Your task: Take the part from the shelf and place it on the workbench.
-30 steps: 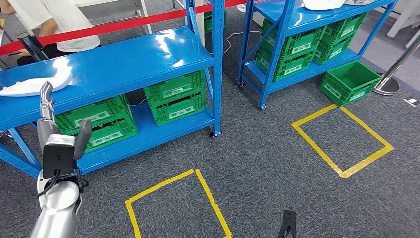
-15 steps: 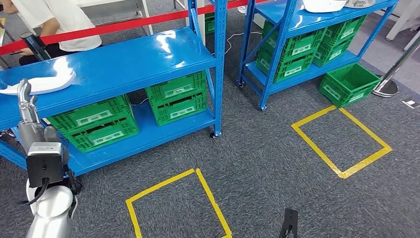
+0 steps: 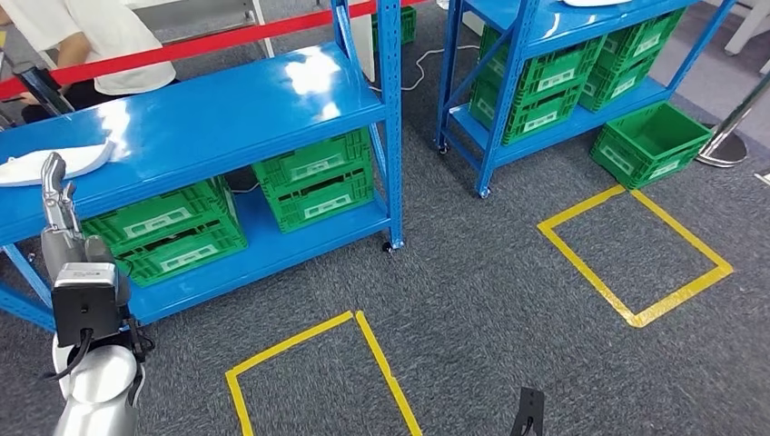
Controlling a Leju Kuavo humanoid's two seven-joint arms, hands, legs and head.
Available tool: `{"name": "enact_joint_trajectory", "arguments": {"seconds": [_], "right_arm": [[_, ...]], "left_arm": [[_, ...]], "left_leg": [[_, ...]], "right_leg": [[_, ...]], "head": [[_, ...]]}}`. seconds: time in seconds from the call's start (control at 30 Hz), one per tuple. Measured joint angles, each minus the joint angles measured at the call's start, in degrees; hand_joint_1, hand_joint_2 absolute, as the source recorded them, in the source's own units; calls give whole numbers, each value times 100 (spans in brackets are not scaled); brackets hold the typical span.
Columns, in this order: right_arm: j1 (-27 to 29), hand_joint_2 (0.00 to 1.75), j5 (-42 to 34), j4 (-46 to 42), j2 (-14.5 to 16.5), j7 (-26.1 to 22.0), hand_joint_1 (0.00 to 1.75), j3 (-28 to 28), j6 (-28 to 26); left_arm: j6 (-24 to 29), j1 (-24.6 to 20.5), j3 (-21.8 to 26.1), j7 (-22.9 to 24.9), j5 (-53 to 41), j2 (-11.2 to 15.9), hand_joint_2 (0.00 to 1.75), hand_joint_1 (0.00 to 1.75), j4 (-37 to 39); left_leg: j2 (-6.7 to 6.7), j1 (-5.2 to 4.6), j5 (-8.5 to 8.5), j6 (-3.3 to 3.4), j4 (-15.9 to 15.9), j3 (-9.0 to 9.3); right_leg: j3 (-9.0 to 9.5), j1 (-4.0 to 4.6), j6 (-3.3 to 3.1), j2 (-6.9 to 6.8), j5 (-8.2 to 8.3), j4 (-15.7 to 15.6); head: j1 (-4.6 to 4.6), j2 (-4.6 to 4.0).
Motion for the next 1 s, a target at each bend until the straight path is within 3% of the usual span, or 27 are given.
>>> {"name": "enact_joint_trajectory", "arguments": {"seconds": [0.1,0.13,0.17,0.27,0.33,0.47,0.53,0.6,0.63,0.67,0.73,0.8,0.87,0.93,1.0], "right_arm": [[-1,0,10,0,-1,-79,0,-1,18],[1,0,17,0,-1,-127,0,-1,41],[5,0,31,0,-2,-186,0,-2,85],[3,0,68,3,6,-343,0,-2,245],[0,0,73,9,11,-385,0,-1,299],[1,0,137,11,4,-402,0,2,386],[-2,0,178,11,-3,-407,0,4,434],[2,0,201,11,-9,-417,0,5,477],[10,0,211,11,-13,-427,0,6,494],[19,0,221,11,-18,-443,0,7,510],[31,0,243,11,-24,-475,0,11,526],[32,0,263,11,-28,-491,0,21,536],[31,0,276,11,-28,-491,0,37,544],[29,0,281,11,-27,-490,0,51,548],[31,0,281,11,-29,-492,0,56,549]], "left_arm": [[2,18,0,3,28,4,0,0,11],[4,29,0,2,39,7,0,0,19],[8,37,0,-4,47,9,0,0,23],[14,40,1,-37,74,11,0,0,18],[14,38,3,-54,83,11,0,0,15],[12,34,4,-85,95,5,0,0,-8],[6,30,4,-105,119,-5,0,0,-9],[-5,38,4,-124,150,-10,0,0,9],[-12,49,4,-132,166,-10,0,0,22],[-16,57,4,-144,177,-10,0,0,37],[-22,62,4,-166,198,-10,0,0,54],[-23,60,5,-186,220,-12,0,0,61],[-27,58,7,-209,244,-14,0,0,66],[-32,59,8,-226,258,-9,0,0,67],[-32,50,12,-234,264,0,0,0,66]], "left_leg": [[4,-5,-372,-3,1232,-784],[4,-9,-337,20,1448,-984],[3,-19,-170,57,1434,-1079],[0,-113,664,271,463,-896],[-2,-176,856,370,12,-763],[-19,-149,910,363,-214,-658],[-11,-115,946,374,-291,-605],[-24,-114,936,393,-287,-601],[-45,-114,926,395,-277,-599],[-77,-110,914,388,-264,-597],[-164,-93,874,350,-216,-591],[-247,-95,820,289,-141,-619],[-320,-104,799,226,-108,-661],[-375,-96,801,163,-117,-677],[-285,-96,694,97,66,-770]], "right_leg": [[65,31,-60,3,-56,-10],[94,48,-70,7,-78,-10],[134,68,-76,14,-101,-10],[260,123,-73,31,-166,-23],[279,120,-27,35,-173,-48],[252,114,106,18,-193,-32],[29,116,145,14,-423,419],[-356,111,185,14,-698,1135],[-496,105,205,14,-732,1364],[-536,98,221,14,-654,1387],[-290,72,244,41,-254,804],[43,42,233,183,-34,132],[153,42,168,247,-67,-64],[175,44,82,154,-61,-86],[215,24,10,70,-64,-116]], "head": [[-13,0],[-13,0],[-15,0],[-8,0],[-12,0],[-26,0],[-22,0],[-18,0],[-18,0],[-17,0],[-17,0],[-20,0],[-22,0],[-20,0],[-44,0]]}}
